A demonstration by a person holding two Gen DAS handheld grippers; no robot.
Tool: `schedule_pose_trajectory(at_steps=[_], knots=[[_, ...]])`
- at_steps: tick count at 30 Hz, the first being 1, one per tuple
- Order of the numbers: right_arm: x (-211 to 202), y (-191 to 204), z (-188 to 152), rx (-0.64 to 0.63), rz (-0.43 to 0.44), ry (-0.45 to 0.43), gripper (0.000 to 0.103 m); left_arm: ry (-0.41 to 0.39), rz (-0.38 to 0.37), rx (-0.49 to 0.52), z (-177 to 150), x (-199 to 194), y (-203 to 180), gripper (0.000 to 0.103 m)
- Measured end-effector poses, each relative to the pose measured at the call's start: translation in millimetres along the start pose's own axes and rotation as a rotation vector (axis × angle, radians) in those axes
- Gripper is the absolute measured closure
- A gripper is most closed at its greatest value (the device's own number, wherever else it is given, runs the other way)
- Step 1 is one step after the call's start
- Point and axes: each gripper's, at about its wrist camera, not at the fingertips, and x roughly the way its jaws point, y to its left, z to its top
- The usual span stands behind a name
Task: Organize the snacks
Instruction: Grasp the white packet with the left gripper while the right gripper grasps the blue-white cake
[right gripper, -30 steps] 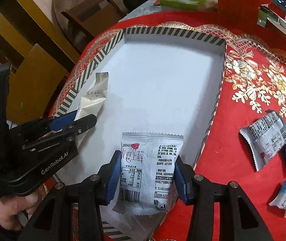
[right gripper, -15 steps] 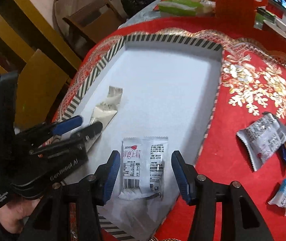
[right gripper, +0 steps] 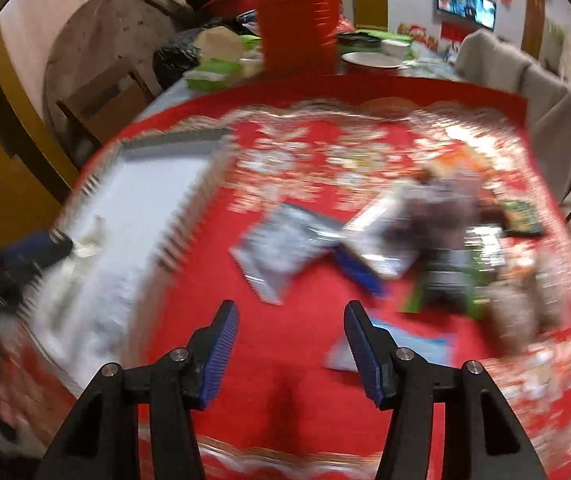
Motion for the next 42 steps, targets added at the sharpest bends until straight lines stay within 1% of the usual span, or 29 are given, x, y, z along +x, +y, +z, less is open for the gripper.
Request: schedule_pose_trajectory(at_steps=[3,5,8,9,10,12,14,17,18,20,24,26,28,29,30,31,32,33,38,42], knots=[[3.7,-23.5,-4.9,-0.086,0.016,0.042,0.050,0.036,-0.068,0.043,9.5,12.9,-35.3,0.030],[10.8,-33.6,-5.2,-0.134,0.046,0.078,0.050,0.045,-0.106,0.084,15.4,21.1,-56.6,0.030],[23.2,-43.6,-7.1,-0.216,0.085,0.129,0.050,0.075,-0.170,0.170,28.2,38.4,-90.9,0.030],[27.5,-45.2,-7.5,-0.243,0.101,0.147,0.050,0.085,-0.199,0.214,31.9,45.4,-103.2,0.030],[31.1,-45.7,-7.6,-0.266,0.118,0.162,0.050,0.093,-0.212,0.241,34.5,50.6,-110.5,0.030],[37.8,-43.1,-9.0,-0.310,0.151,0.190,0.050,0.134,-0.212,0.291,39.8,69.0,-123.2,0.030],[45.1,-41.9,-10.2,-0.353,0.163,0.218,0.050,0.166,-0.204,0.303,42.2,82.4,-126.7,0.030],[51.0,-42.7,-12.3,-0.388,0.163,0.227,0.049,0.202,-0.175,0.325,46.3,100.4,-130.9,0.030],[50.6,-44.0,-12.6,-0.389,0.166,0.215,0.050,0.207,-0.164,0.337,46.8,104.8,-133.5,0.030],[51.7,-46.8,-11.3,-0.379,0.164,0.205,0.050,0.224,-0.142,0.353,46.6,115.3,-137.3,0.030],[48.7,-51.6,-10.8,-0.328,0.179,0.185,0.051,0.254,-0.111,0.349,43.7,130.4,-139.6,0.030],[46.4,-53.5,-10.8,-0.298,0.181,0.174,0.057,0.257,-0.099,0.359,41.5,134.9,-143.6,0.030],[44.9,-54.8,-10.8,-0.276,0.180,0.167,0.061,0.255,-0.085,0.366,40.2,138.3,-146.5,0.030],[44.5,-55.1,-11.4,-0.267,0.179,0.164,0.064,0.256,-0.083,0.360,39.8,140.0,-147.5,0.032],[43.7,-54.0,-12.1,-0.258,0.176,0.163,0.065,0.256,-0.083,0.349,39.5,140.5,-147.4,0.040],[42.7,-54.0,-13.1,-0.247,0.173,0.162,0.071,0.256,-0.079,0.336,39.4,141.0,-146.9,0.044],[41.0,-54.1,-14.8,-0.234,0.174,0.161,0.073,0.258,-0.079,0.325,39.4,142.1,-146.9,0.050],[38.8,-55.6,-16.3,-0.210,0.181,0.158,0.073,0.262,-0.082,0.301,38.7,142.5,-145.8,0.052],[27.9,-65.3,-21.5,-0.092,0.207,0.135,0.075,0.252,-0.095,0.234,33.3,130.5,-142.9,0.052],[12.5,-80.4,-22.3,0.044,0.244,0.099,0.075,0.231,-0.144,0.180,31.6,105.7,-143.2,0.052]])
